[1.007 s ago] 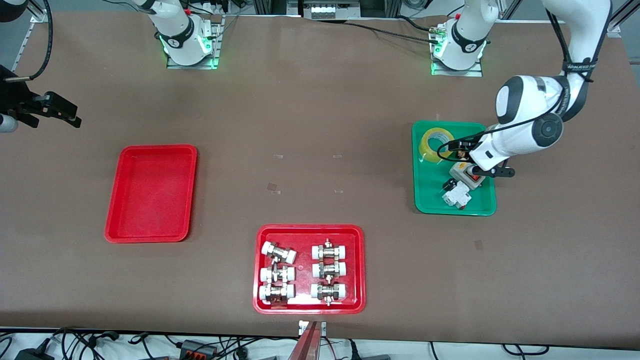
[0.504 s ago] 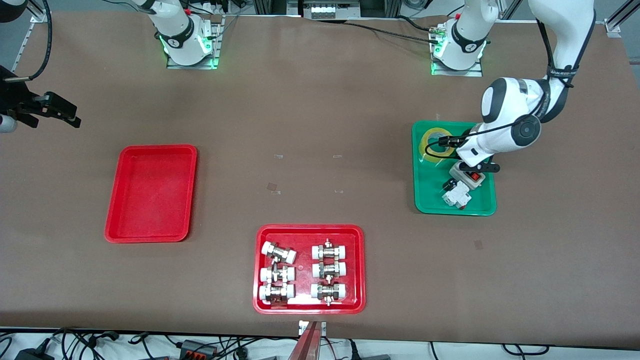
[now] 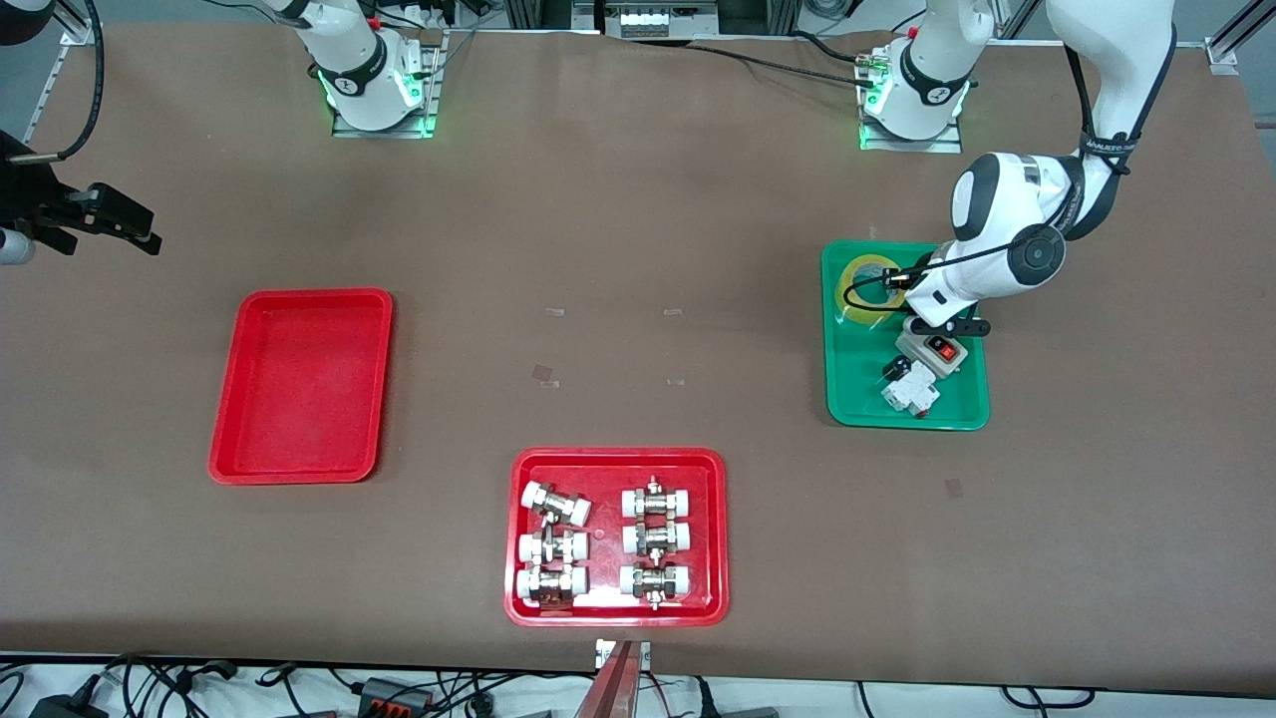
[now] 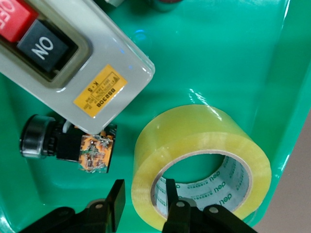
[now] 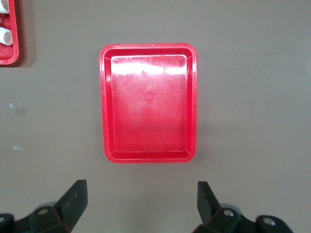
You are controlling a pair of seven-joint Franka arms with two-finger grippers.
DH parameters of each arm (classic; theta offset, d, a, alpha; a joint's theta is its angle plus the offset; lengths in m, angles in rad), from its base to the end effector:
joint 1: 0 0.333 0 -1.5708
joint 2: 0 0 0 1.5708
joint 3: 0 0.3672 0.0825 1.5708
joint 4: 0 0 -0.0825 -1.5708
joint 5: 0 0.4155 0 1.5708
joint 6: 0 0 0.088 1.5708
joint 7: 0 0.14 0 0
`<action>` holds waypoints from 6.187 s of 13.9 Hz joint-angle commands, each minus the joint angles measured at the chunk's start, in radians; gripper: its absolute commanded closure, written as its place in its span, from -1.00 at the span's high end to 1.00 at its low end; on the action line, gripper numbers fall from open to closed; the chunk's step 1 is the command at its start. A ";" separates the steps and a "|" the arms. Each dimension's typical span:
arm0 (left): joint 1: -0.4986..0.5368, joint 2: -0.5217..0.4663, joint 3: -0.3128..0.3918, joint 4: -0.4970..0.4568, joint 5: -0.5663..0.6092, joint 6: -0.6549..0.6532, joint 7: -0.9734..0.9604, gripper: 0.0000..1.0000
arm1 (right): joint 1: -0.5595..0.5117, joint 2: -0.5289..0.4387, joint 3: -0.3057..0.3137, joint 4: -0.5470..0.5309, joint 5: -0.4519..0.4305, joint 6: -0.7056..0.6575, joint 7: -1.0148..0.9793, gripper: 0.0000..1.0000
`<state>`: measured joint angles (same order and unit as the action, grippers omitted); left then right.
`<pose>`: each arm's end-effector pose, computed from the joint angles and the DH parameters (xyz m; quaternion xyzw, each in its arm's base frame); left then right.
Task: Left arm passes tape to right arm into tray
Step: 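Reach the left gripper down to the yellow tape roll and grasp it, then lift the tape with the left gripper while the right gripper reaches toward it, then grasp the tape roll rim with the right gripper beside the left gripper, then open the left gripper and withdraw while the right gripper carries the tape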
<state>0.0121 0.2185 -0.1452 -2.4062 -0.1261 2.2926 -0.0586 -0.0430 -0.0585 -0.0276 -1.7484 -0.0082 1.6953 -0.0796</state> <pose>0.4701 -0.0717 0.1936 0.9847 0.0113 -0.1691 0.0395 0.5705 -0.0418 0.5974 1.0000 0.0050 0.0024 0.0035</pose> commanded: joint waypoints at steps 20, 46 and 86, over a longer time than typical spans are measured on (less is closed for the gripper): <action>-0.006 -0.136 -0.238 0.449 -0.366 -0.484 -0.318 -0.75 | 0.006 0.086 0.003 0.027 0.034 -0.017 0.000 1.00; -0.129 -0.019 -0.462 0.799 -0.512 -0.240 -0.830 -0.70 | 0.333 0.259 0.031 0.181 0.953 0.030 -0.026 1.00; 0.006 -0.090 -0.455 0.800 -0.209 -0.452 -0.830 1.00 | 0.382 0.321 0.021 0.176 0.933 0.060 -0.020 -0.25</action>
<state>-0.0166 0.1454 -0.5998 -1.6100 -0.4102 1.8864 -0.8879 0.3715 0.2329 -0.0105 -1.5883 0.9359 1.7573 -0.0910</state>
